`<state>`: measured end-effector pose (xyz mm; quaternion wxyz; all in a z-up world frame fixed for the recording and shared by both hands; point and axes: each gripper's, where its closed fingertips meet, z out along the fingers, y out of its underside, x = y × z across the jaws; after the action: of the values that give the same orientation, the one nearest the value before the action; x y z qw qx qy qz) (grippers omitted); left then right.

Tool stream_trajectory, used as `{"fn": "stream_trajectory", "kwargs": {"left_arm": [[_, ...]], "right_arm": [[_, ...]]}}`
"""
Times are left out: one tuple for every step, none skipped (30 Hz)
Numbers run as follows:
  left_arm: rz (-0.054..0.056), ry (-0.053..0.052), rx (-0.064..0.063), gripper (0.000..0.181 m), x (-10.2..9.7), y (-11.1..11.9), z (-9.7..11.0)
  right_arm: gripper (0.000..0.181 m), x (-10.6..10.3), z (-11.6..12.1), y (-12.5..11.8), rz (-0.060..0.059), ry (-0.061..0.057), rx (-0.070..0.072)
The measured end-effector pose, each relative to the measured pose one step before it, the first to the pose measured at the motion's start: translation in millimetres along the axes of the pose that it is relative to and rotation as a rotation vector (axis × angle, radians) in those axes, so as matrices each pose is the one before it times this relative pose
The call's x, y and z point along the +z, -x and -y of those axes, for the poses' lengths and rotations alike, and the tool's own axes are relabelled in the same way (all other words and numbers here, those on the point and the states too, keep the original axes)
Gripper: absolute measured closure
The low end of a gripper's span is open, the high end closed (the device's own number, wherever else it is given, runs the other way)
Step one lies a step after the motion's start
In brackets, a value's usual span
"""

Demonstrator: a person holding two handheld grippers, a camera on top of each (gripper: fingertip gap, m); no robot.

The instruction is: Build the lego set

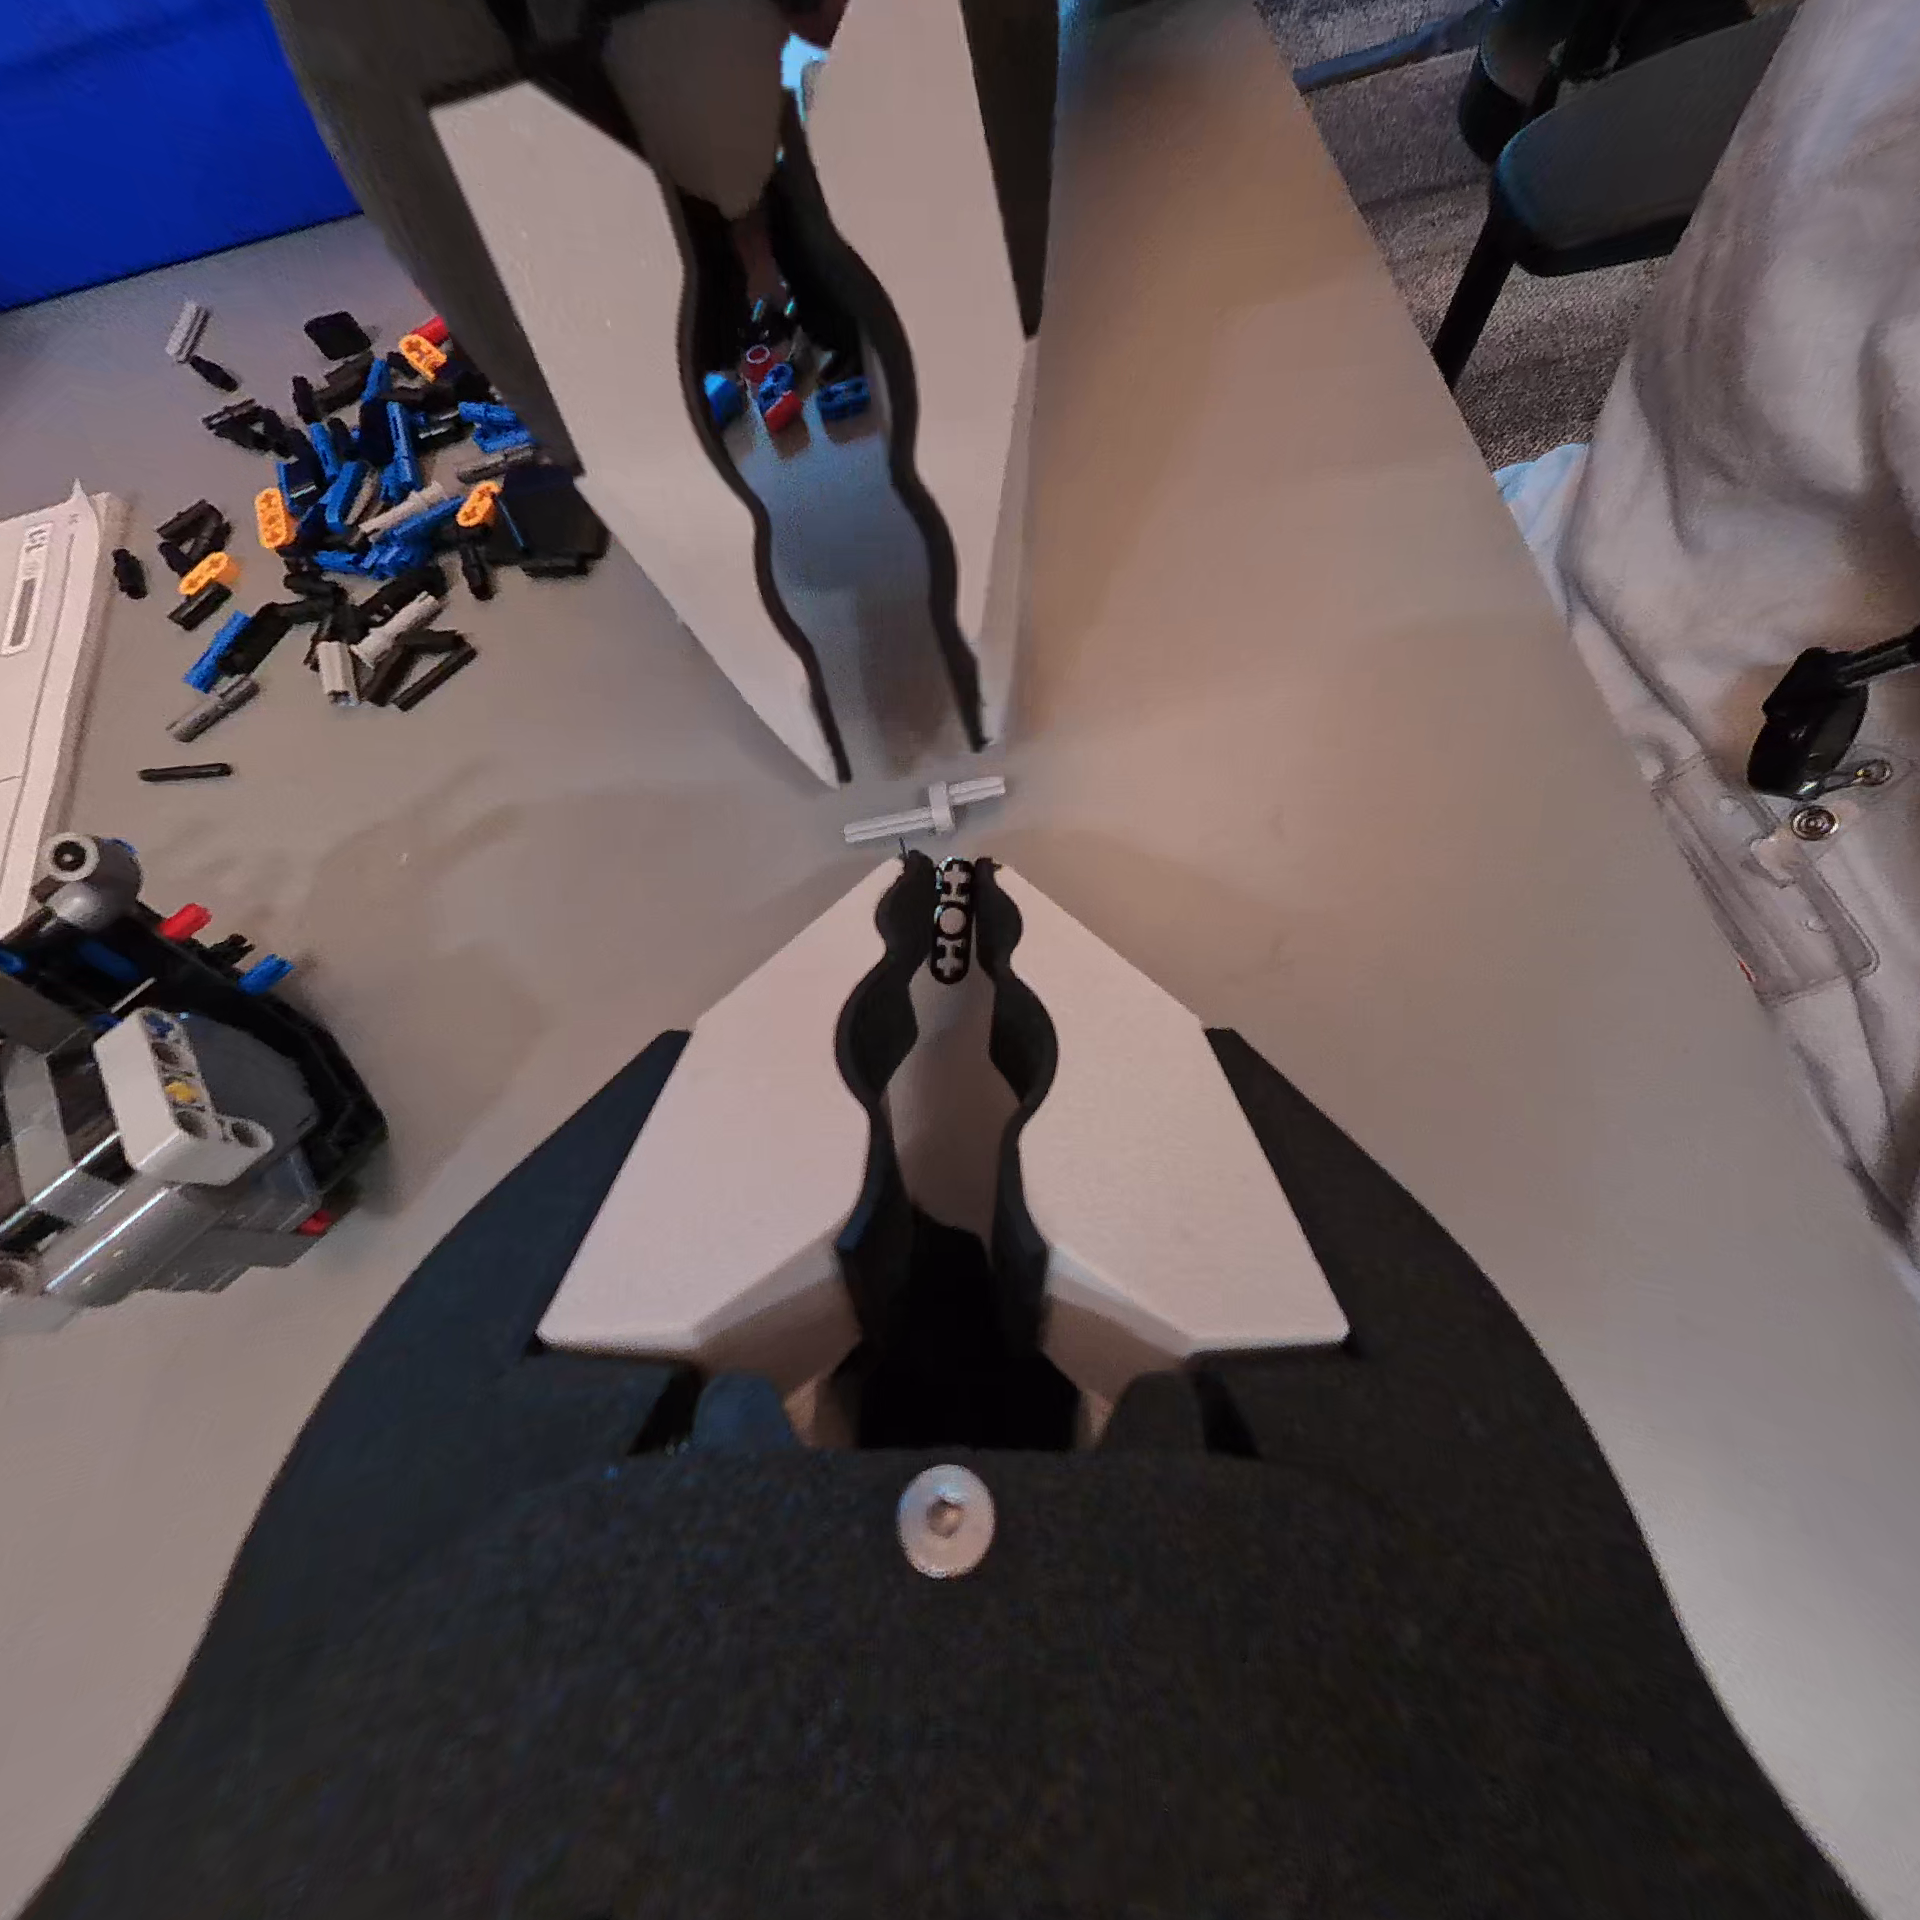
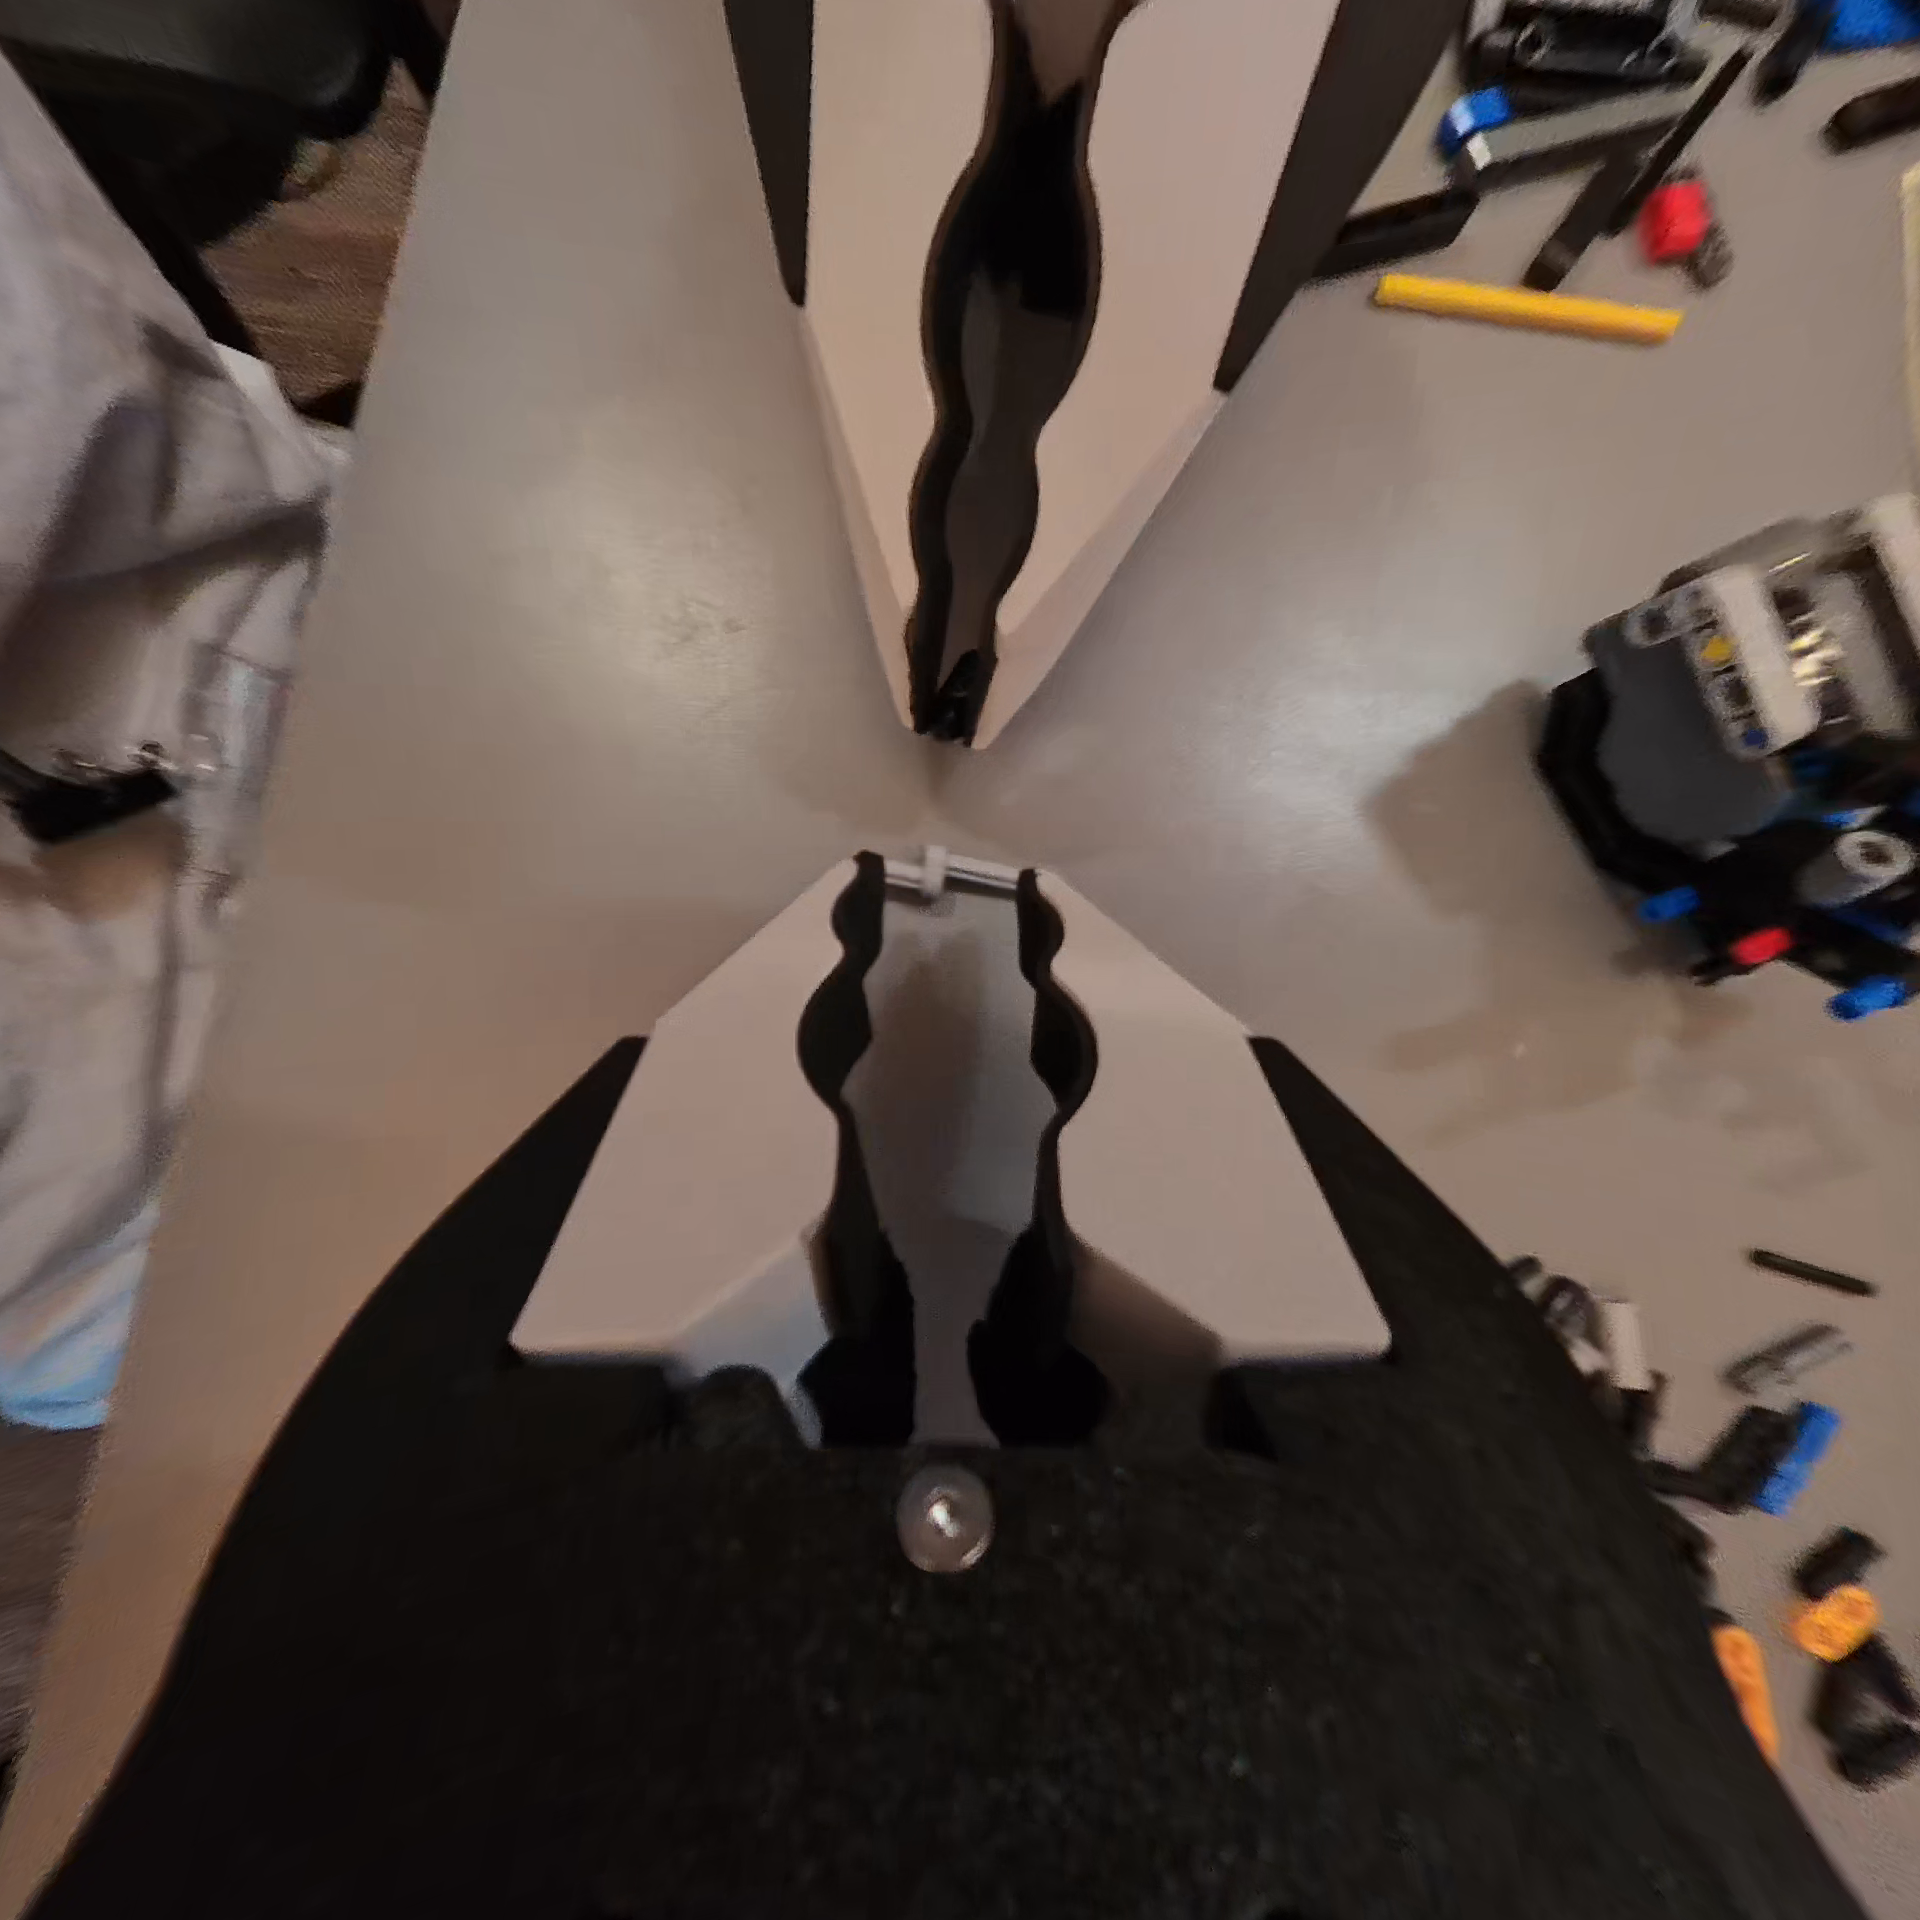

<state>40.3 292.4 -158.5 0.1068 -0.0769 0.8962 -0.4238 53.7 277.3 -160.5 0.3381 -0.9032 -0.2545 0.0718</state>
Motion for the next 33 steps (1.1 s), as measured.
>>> {"fn": "stream_trajectory", "kwargs": {"left_arm": [[-0.0013,0.0003,-0.0008,0.175,0.04,-0.25,-0.12],[-0.0018,0.0013,0.0015,0.175,0.45,-0.6,-0.19],[-0.0009,0.0047,0.0035,0.175,0.68,-0.46,-0.79],[-0.001,0.0066,0.0036,0.175,0.88,-0.54,-1.15],[-0.0023,0.0046,0.0015,0.175,0.82,-0.49,-0.96],[-0.0042,0.0015,-0.0015,0.175,0.54,-0.65,-0.46],[-0.0046,0.0005,-0.004,0.175,0.48,-0.52,-0.36],[-0.0021,-0.0004,-0.003,0.175,0.45,-0.19,-0.17],[-0.0034,0.0009,-0.0009,0.175,0.44,-0.55,-0.23],[-0.003,0.0019,-0.0006,0.175,0.49,-0.62,-0.25],[-0.0022,0.0029,-0.0003,0.175,0.75,-0.56,-0.49],[-0.0023,0.0052,-0.0013,0.175,1.14,-0.44,-0.89],[0.0034,0.0038,-0.0013,0.175,1.31,0.33,-0.77],[0.0077,0.0102,-0.0031,0.175,1.22,1.3,-1.14],[0.0077,0.0014,-0.0018,0.175,0.56,1.16,0.22],[0.0062,-0.0019,-0.0001,0.175,0.38,0.86,0.75],[0.0041,0.0021,0.0005,0.175,0.48,0.44,-0.12],[0.0076,0.0022,0.0012,0.175,0.52,0.84,0.06],[0.0097,-0.0001,0.002,0.175,0.43,0.84,0.38],[0.002,0.001,0.0032,0.175,0.61,-0.35,0.47],[0.0002,-0.0008,0.0047,0.175,0.6,-0.98,0.7],[0.0002,-0.0021,0.0049,0.175,0.49,-0.92,0.97],[-0.0003,-0.0006,0.0026,0.175,0.31,-0.59,0.59],[0.0015,0.0014,0.0014,0.175,-0.18,0.02,-0.22],[0.0006,0.0106,0.0063,0.175,-1.63,0.71,-2.28],[0.0139,0.018,0.0073,0.175,-3.99,3.99,-3.32],[0.0192,0.0046,-0.0012,0.175,-5.82,5.82,-1.06],[0.0094,-0.0158,-0.0138,0.175,-6.81,4.88,2.48],[0.0073,-0.0265,-0.0189,0.175,-6.57,4.28,4.54],[0.0129,-0.0243,-0.013,0.175,-5.43,4.35,4.24],[0.0134,-0.0127,-0.0056,0.175,-3.74,3.63,2.31],[0.0102,-0.0031,-0.0017,0.175,-2.01,2.46,0.51],[0.0073,-0.0008,-0.0002,0.175,-0.78,1.44,0.02]], "right_arm": [[0.155,0.45,-0.76,4.17,0.0242,0.0023,0.0145],[0.157,0.56,-1.02,3.3,0.0069,0.0007,-0.0011],[0.16,1.0,-1.7,1.86,-0.0035,0.0084,-0.0113],[0.16,1.24,-0.31,0.51,-0.0089,0.0002,-0.0054],[0.16,1.68,-0.79,2.23,0.0106,0.0063,0.004],[0.159,2.03,-1.01,2.12,0.0126,0.0096,0.0051],[0.159,1.78,-0.37,0.73,0.0033,0.0038,0.0011],[0.159,1.57,0.05,0.46,0.0012,0.0,-0.0003],[0.158,1.58,-0.32,-0.8,-0.0057,0.0042,0.0006],[0.157,1.34,-0.66,-1.73,-0.0113,0.0055,-0.0022],[0.156,0.49,0.94,-1.02,-0.0071,-0.0058,-0.004],[0.156,0.2,0.32,-0.24,-0.0007,-0.0013,-0.0006],[0.156,-0.03,1.57,0.0,0.0013,-0.0093,0.0025],[0.155,0.08,1.88,-0.55,-0.001,-0.0127,0.004],[0.154,0.26,1.06,-1.12,-0.0028,-0.0085,0.0054],[0.154,0.33,0.21,-1.63,-0.0042,-0.0032,0.0073],[0.154,0.25,0.32,-2.16,-0.005,-0.0042,0.0103],[0.153,0.07,0.26,-1.99,-0.0047,-0.0038,0.0094],[0.153,0.02,0.05,-0.63,0.0013,-0.001,0.0056],[0.153,0.24,-0.09,-1.09,-0.0053,0.0011,0.0004],[0.154,0.55,0.53,-2.34,-0.0186,0.0001,-0.008],[0.154,0.91,1.3,-0.65,-0.0155,-0.001,-0.016],[0.155,1.24,1.5,-0.64,-0.0194,0.0024,-0.019],[0.155,0.84,1.95,-2.36,-0.0319,0.0012,-0.0189],[0.157,0.81,1.26,-2.3,-0.0284,0.0054,-0.0163],[0.157,1.05,0.4,-1.94,-0.0199,0.008,-0.0092],[0.157,1.34,-0.15,-1.57,-0.0131,0.0071,0.0006],[0.159,1.63,-0.03,1.27,0.0089,0.0015,0.0096],[0.161,1.16,0.83,0.49,0.0071,-0.0064,0.0186],[0.165,0.89,0.24,0.03,0.0045,-0.0037,0.017],[0.171,0.52,0.03,2.08,0.0159,-0.0032,0.0105],[0.174,0.24,0.32,1.35,0.0056,-0.0074,0.0025],[0.176,0.06,-0.27,-1.13,-0.0126,-0.0046,-0.0024]]}}
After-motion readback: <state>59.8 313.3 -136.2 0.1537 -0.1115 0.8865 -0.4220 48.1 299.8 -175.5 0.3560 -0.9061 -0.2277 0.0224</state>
